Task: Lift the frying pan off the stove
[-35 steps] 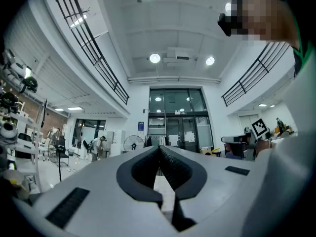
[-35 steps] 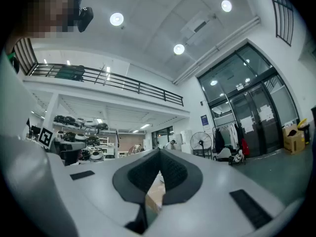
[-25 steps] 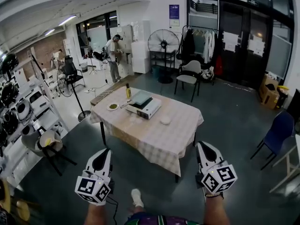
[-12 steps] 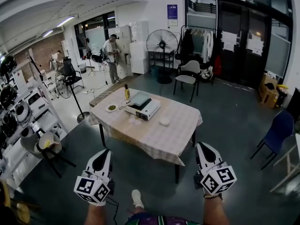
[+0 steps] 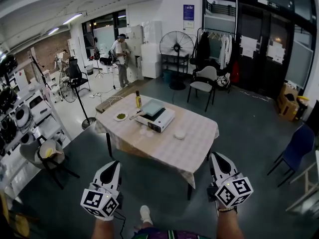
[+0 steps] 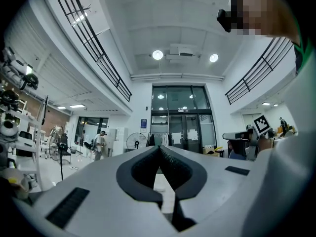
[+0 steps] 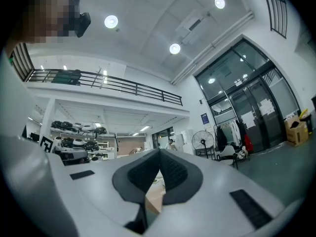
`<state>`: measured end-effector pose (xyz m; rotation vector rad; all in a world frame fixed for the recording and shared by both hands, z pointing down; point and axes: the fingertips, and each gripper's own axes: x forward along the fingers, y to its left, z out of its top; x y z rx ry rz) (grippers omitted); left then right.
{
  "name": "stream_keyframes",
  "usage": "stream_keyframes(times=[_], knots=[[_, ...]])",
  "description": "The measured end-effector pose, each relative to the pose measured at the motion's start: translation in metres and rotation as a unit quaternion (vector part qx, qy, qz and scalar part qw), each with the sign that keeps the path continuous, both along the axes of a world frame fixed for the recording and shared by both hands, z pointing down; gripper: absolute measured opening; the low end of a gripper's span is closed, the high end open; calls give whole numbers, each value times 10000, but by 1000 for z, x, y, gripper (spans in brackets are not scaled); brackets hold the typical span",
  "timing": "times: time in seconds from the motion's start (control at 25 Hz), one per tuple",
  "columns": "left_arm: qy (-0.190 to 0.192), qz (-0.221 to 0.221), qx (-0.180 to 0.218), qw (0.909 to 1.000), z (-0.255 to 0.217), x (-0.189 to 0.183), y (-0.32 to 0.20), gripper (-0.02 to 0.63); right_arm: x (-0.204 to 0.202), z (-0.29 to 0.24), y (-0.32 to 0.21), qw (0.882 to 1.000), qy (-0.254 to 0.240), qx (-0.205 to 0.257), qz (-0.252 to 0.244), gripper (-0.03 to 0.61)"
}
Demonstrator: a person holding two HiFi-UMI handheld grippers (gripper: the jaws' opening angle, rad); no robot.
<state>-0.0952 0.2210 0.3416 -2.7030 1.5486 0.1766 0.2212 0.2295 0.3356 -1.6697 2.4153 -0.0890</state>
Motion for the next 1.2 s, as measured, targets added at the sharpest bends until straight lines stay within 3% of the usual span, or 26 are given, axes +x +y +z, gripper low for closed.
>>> stream_keyframes(times=[0.28, 0.92, 1.2], knots=[[-41, -47, -7, 10000, -11, -32, -80, 23, -29, -21, -84, 9998, 159, 44, -86, 6], [-189, 164, -95, 9996, -18, -143, -318, 23, -148, -39, -326, 9994, 340, -31, 2, 6], [-6, 351, -392, 9986, 9, -145, -397, 25, -163, -10, -389, 9985, 438, -322, -10, 6]])
